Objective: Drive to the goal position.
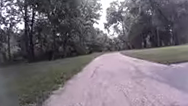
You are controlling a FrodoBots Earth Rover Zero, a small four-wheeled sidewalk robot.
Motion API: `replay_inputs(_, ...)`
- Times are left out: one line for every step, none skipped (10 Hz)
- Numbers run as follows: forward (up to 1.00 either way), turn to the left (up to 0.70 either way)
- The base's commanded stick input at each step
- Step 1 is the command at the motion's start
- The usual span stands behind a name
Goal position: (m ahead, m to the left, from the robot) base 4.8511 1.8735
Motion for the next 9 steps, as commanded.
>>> replay_inputs(0.7, -0.02)
replay_inputs(0.7, -0.04)
replay_inputs(0.7, -0.07)
replay_inputs(0.7, -0.09)
replay_inputs(0.7, -0.11)
replay_inputs(0.7, -0.08)
replay_inputs(0.7, -0.05)
replay_inputs(0.7, -0.02)
replay_inputs(0.7, 0.0)
